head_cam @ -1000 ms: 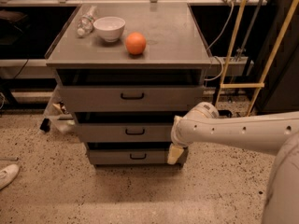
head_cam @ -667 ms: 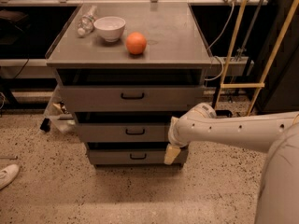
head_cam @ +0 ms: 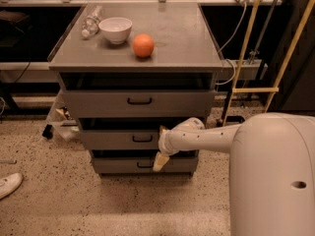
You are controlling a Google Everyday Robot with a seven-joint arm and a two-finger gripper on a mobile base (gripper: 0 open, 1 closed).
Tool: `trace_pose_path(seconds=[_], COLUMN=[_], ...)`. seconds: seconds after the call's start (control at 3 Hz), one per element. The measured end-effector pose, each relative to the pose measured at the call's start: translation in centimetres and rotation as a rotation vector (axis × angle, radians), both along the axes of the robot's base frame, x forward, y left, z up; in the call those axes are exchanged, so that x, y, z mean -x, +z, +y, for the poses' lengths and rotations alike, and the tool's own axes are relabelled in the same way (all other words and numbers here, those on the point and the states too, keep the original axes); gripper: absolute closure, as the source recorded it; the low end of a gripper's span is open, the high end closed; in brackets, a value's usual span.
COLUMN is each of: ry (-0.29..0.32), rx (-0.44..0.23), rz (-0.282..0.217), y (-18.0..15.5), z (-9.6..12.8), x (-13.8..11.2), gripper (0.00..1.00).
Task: Open middle drawer
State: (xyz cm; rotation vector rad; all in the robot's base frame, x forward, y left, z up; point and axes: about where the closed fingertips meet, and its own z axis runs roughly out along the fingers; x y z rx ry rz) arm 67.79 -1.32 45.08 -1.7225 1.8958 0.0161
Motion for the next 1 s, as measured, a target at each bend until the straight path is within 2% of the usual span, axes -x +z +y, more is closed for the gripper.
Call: trace_pose_path(seconds=[0.33,0.67,1.0], ry=[0.0,-0.059,-0.096], rx=[0.0,-0.014,-0.022], rz=[0.0,0.044,0.06], y=[0.0,-3.7,-5.1], z=[0.0,-0.8,-1.4], x=[0.0,-1.7,-2.7], gripper=[0.0,0.0,0.0])
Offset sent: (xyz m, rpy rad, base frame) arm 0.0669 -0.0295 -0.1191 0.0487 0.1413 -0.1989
